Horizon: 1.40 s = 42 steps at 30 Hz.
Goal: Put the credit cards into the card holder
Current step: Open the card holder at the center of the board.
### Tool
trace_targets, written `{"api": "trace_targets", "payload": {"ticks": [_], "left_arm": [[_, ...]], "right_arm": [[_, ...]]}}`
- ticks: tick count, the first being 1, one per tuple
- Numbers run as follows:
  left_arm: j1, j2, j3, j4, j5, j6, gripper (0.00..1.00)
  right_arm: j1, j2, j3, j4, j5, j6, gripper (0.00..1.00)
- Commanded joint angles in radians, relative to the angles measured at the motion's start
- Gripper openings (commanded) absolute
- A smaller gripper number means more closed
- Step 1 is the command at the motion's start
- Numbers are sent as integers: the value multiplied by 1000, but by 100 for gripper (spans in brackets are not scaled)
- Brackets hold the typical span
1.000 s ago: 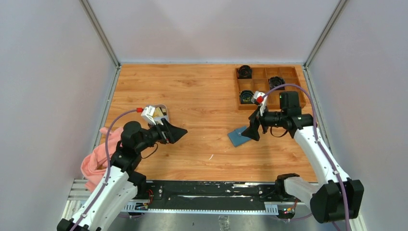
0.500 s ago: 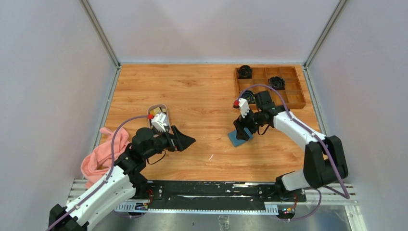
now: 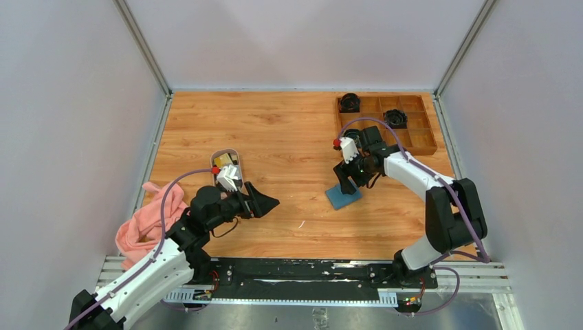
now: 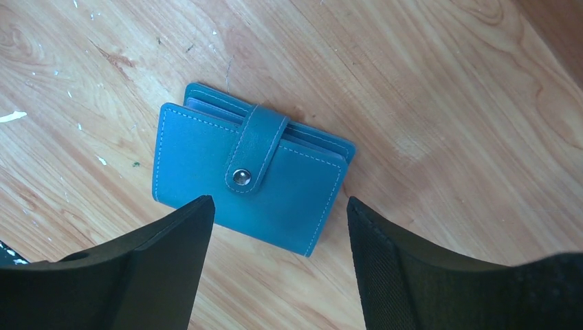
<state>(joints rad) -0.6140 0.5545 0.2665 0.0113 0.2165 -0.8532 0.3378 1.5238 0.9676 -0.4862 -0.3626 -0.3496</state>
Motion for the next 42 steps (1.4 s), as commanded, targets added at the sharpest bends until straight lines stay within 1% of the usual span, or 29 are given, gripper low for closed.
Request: {"api": "trace_targets", "payload": {"ticks": [1, 5, 6, 8, 11, 15, 26, 27, 31, 34, 36, 39, 42], "left_arm": [[-13, -22, -11, 35, -10, -9, 95], [-13, -32, -22, 40, -10, -14, 92], [-13, -31, -25, 43, -12, -16, 92], [-16, -31, -30, 55, -13, -22, 91], [-16, -19, -32, 65, -15, -23, 89], [-19, -5, -30, 70, -16, -23, 88], [-33, 11, -33, 93, -24, -32, 84], [-35, 14, -32, 94, -23, -32, 83], [-44, 24, -32, 103, -24, -38, 81], [-51, 32, -33, 114, -28, -47, 80], [-59, 39, -33, 122, -34, -52, 79], [-77, 56, -32, 145, -42, -59, 78], [-98, 81, -30, 165, -53, -53, 78]], "right_arm": [[-27, 21, 23, -18, -19, 36, 74], [-45, 16, 26, -25, -67, 20, 65], [-39, 6, 26, -29, -94, 6, 60], [-7, -22, 23, -27, -86, -19, 56], [43, -32, 26, -23, -57, -31, 55], [60, 25, 35, -24, -32, -21, 50], [125, 133, 57, -37, 64, -15, 48], [129, 141, 60, -41, 74, -16, 46], [137, 159, 63, -55, 104, -32, 25], [150, 159, 62, -62, 129, -49, 15], [158, 146, 63, -67, 132, -61, 10], [164, 104, 67, -79, 90, -94, 3], [165, 36, 61, -95, 17, -166, 1]]}}
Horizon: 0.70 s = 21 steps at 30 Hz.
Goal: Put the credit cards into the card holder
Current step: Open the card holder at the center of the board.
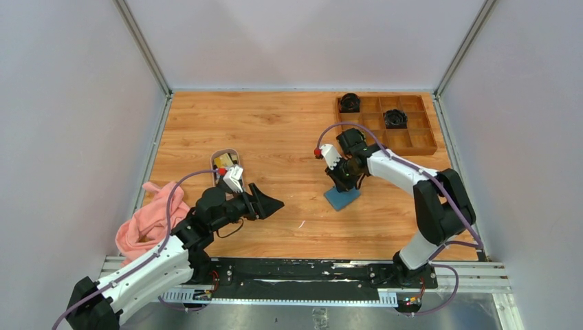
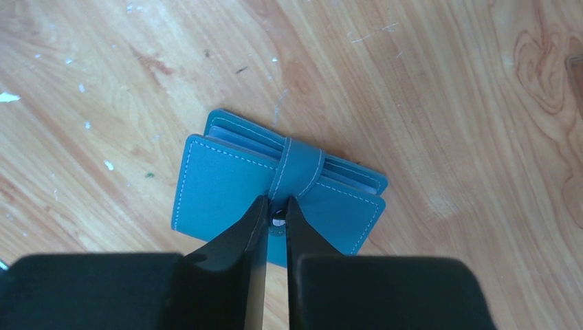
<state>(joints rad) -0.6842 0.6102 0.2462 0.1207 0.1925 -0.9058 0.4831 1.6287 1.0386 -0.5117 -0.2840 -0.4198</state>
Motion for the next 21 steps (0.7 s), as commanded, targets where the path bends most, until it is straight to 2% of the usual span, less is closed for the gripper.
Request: {"api": "trace_targets", "payload": {"ticks": [1, 6, 14, 21], "left_arm": [[-32, 35, -9, 63, -32, 9, 77], [-43, 52, -4, 70, -37, 63, 77], [-49, 49, -5, 80, -33, 72, 77], [-57, 39, -8, 81, -31, 87, 77]], "right_arm": [[20, -99, -16, -79, -96, -127, 1], [20, -213, -58, -87, -191, -220, 2], [22, -250, -27, -165, -330, -291, 2], [17, -392, -15, -159, -461, -298, 1]]}}
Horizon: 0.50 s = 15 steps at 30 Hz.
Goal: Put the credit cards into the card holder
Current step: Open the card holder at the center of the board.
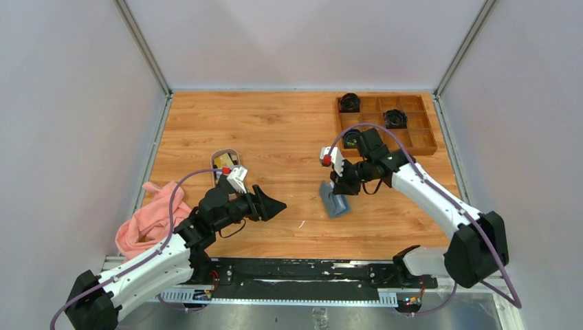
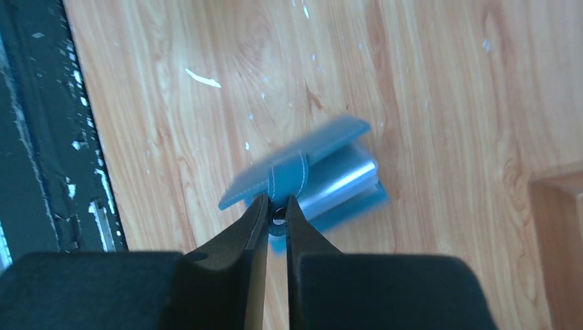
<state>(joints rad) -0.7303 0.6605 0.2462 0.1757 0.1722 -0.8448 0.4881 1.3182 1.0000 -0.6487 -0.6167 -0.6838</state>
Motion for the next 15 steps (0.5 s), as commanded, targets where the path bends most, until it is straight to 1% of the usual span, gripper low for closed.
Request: {"api": "trace_targets", "payload": {"ticks": [1, 4, 6, 9, 12, 14, 15], "left_arm": [[-11, -12, -8, 26, -13, 26, 77], [-11, -11, -10, 26, -18, 21, 77], [-12, -4, -10, 26, -21, 17, 77], [-13, 6, -11, 26, -21, 11, 77], [-14, 9, -11, 26, -23, 11, 77], [-14, -3, -12, 24, -31, 13, 77], [-14, -13, -16, 23, -39, 8, 76]], "right_arm": [[12, -94, 18, -15, -134, -29, 2], [10, -74, -3, 19, -68, 0, 2], [12, -13, -3, 29, -28, 19, 5], [21, 73, 33, -23, -112, 23, 6], [78, 104, 63, -23, -131, 49, 7], [134, 131, 87, -20, -134, 68, 11], [158, 153, 102, -20, -149, 81, 16]]}}
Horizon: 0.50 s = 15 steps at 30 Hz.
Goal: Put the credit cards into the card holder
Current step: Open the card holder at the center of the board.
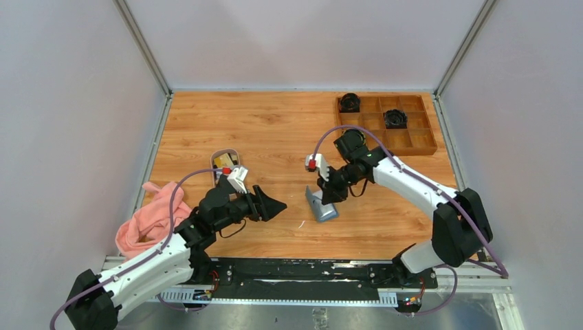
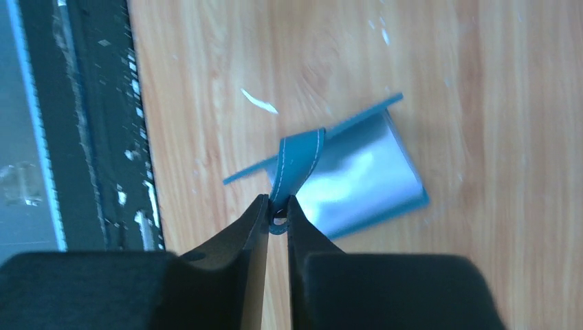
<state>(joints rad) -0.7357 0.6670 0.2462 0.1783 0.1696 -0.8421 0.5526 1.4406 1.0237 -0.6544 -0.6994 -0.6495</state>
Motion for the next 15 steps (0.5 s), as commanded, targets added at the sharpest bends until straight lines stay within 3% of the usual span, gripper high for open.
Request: {"api": "trace_targets", "payload": {"ticks": [1, 7, 11, 15], "left_arm": [[-8, -34, -23, 20, -48, -3, 76], [-8, -137, -87, 19, -79, -49, 76], [-8, -182, -116, 17, -88, -71, 76], [-8, -171, -108, 17, -103, -63, 75]], "right_arm": [[112, 61, 96, -16, -92, 65, 23], [171, 267, 209, -141, -324, 54, 66], [163, 235, 204, -196, -320, -23, 77], [137, 128, 194, -277, -335, -144, 78]]}}
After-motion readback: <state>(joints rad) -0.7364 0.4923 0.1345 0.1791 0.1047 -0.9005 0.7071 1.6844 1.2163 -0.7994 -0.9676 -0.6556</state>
